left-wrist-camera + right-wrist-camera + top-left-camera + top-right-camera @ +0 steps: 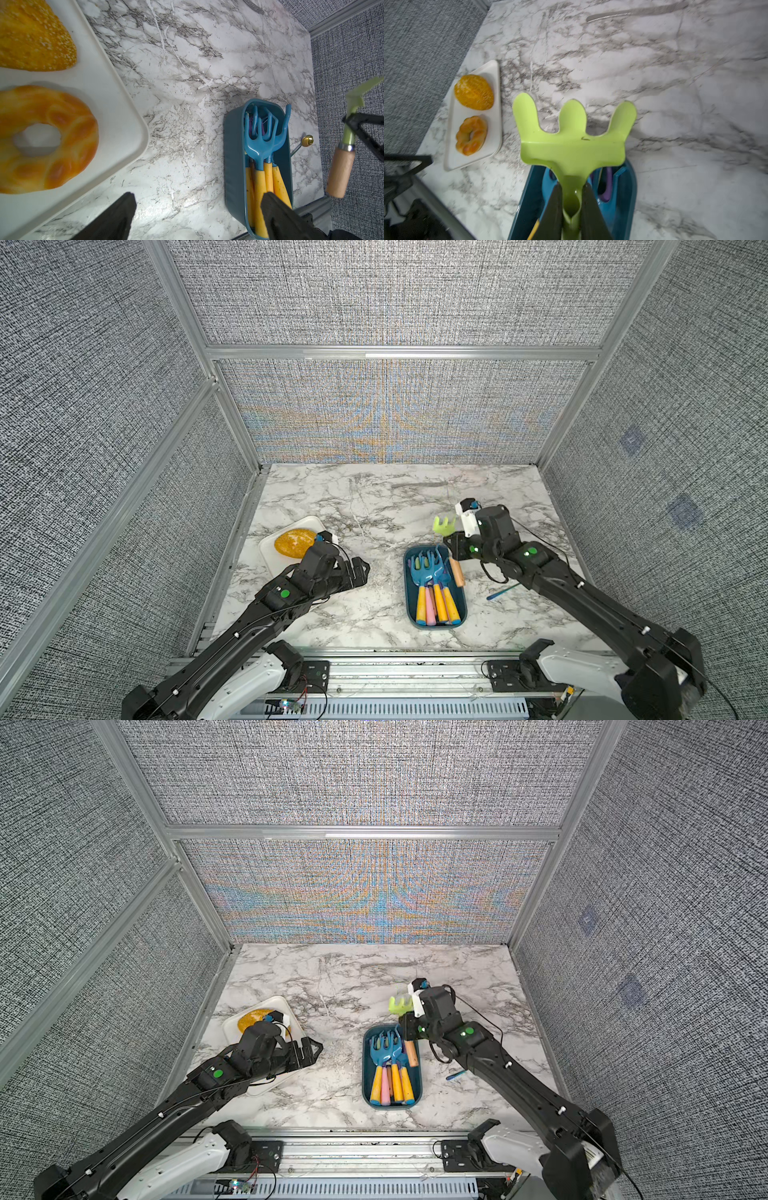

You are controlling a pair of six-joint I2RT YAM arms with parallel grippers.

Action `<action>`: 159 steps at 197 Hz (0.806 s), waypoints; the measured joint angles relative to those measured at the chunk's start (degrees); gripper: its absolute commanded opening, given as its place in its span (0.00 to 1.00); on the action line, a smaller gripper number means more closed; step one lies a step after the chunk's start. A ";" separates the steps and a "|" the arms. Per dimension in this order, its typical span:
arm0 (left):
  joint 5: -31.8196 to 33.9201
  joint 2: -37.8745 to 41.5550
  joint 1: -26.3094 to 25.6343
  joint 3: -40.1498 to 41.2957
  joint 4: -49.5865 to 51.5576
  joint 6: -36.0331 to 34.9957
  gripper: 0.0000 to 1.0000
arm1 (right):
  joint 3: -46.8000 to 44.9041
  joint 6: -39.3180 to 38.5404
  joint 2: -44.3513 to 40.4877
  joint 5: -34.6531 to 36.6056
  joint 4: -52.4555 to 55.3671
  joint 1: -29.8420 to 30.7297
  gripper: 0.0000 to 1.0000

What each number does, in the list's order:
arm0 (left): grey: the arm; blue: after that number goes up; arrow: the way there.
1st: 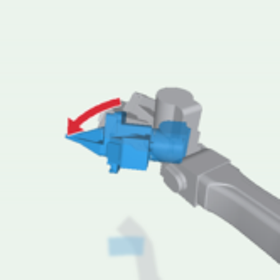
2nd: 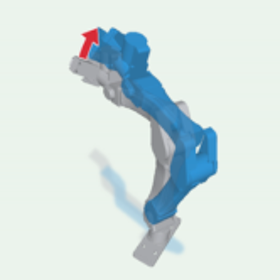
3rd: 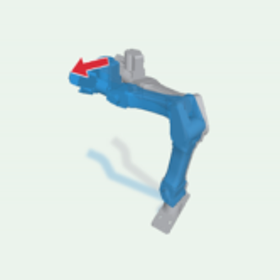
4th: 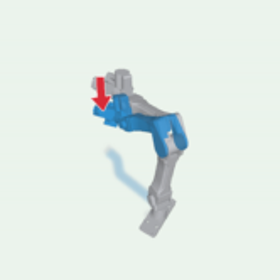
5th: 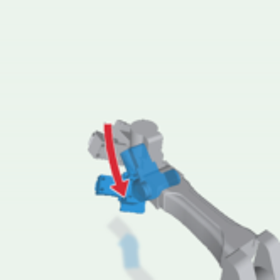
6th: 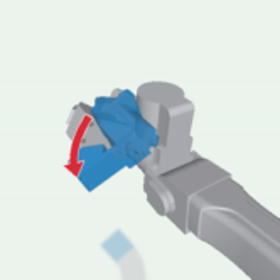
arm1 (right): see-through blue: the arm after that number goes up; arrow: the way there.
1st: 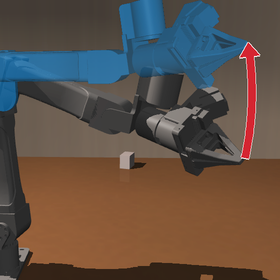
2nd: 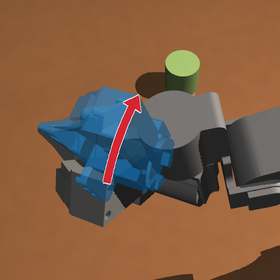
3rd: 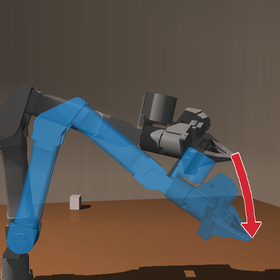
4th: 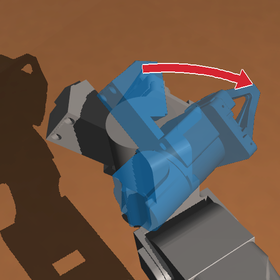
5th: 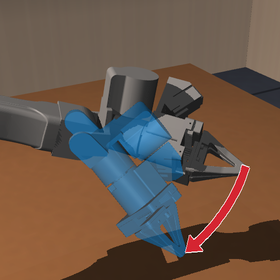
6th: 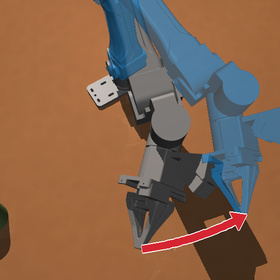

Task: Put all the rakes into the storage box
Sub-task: Place the rake in the storage box.

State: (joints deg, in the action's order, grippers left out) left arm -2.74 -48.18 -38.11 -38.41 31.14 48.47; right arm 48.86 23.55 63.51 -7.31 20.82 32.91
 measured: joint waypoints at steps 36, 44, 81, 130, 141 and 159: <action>0.17 0.26 -0.04 0.52 -0.13 0.22 0.99 | -7.08 5.27 -4.66 -1.49 -1.64 7.13 0.00; 0.20 0.17 -0.04 0.52 -0.24 0.24 0.99 | -7.96 6.36 -4.70 -1.38 -2.14 8.59 0.00; 0.22 -0.81 -0.11 0.55 -0.63 0.59 0.99 | -9.55 9.40 -2.36 2.58 -3.56 11.23 0.00; 0.20 -0.44 -0.33 1.51 -1.14 0.59 0.99 | -9.57 12.02 1.95 5.66 -5.14 11.98 0.45; 0.00 -0.55 -0.37 1.81 -1.49 0.61 0.99 | -9.55 12.02 2.38 6.08 -5.18 12.04 0.56; -0.50 -1.53 -1.07 1.99 -2.60 0.61 0.99 | -9.18 12.04 2.43 6.80 -5.07 12.11 0.63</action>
State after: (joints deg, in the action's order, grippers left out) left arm -3.25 -49.71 -39.18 -36.42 28.53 49.08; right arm 39.68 35.59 65.93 -0.51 15.75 45.01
